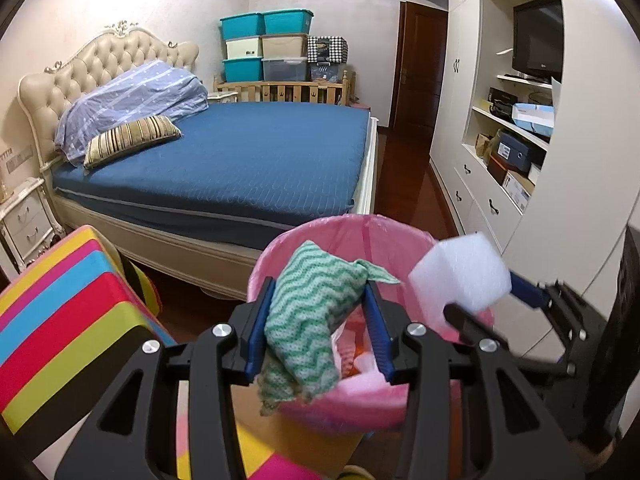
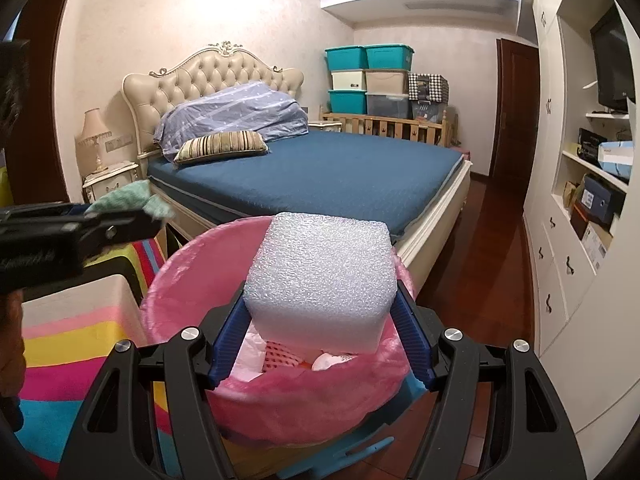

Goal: Collect trash
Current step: 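Open both grippers over the wastebasket to drop the cloth and block, then swing both tools back toward the trash pile on the table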

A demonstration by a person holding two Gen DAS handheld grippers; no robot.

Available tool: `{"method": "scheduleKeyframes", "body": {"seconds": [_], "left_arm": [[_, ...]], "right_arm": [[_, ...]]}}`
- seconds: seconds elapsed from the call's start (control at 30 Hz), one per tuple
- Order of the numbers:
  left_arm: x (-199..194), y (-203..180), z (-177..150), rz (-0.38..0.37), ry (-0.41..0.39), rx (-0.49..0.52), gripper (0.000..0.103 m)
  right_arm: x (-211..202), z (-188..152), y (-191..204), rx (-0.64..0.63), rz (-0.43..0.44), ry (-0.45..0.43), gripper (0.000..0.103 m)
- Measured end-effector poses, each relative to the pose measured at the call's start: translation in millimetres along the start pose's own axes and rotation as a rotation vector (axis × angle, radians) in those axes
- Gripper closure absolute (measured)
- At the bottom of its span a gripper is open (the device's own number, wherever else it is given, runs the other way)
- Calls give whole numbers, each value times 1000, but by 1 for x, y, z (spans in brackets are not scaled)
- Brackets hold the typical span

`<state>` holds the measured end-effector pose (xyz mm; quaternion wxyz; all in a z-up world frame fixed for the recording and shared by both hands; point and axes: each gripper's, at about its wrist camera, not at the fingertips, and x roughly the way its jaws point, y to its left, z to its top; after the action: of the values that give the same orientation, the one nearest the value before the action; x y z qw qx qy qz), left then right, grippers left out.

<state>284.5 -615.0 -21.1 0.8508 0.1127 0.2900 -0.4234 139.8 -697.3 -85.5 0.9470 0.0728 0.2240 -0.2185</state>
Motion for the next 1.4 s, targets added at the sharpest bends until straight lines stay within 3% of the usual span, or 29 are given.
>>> {"method": "scheduleKeyframes", "body": {"seconds": [0.07,0.1,0.17,0.43,0.57,0.77,1.13,1.4], "left_arm": [[15,-4,7,-15,10,-5,47],[20,-6,8,-3,11,-3,41],[22,-3,10,28,-6,-14,27],[-18,39,-11,120,-45,-57,5],[-53,59,-39,157,-45,-81,5],[-111,103,-93,257,-10,-91,5],[-252,204,-185,547,-15,-192,5],[-340,263,-248,820,-14,-319,5]], "right_arm": [[7,0,-2,0,14,0,34],[10,-2,-3,0,22,6,25],[12,-4,-7,8,19,6,23],[-12,-11,-12,46,16,-12,22],[-26,-9,6,25,48,-17,22],[-39,-2,66,-33,153,-17,20],[-50,-2,225,-153,385,29,19],[-74,-9,329,-270,523,39,19]]}}
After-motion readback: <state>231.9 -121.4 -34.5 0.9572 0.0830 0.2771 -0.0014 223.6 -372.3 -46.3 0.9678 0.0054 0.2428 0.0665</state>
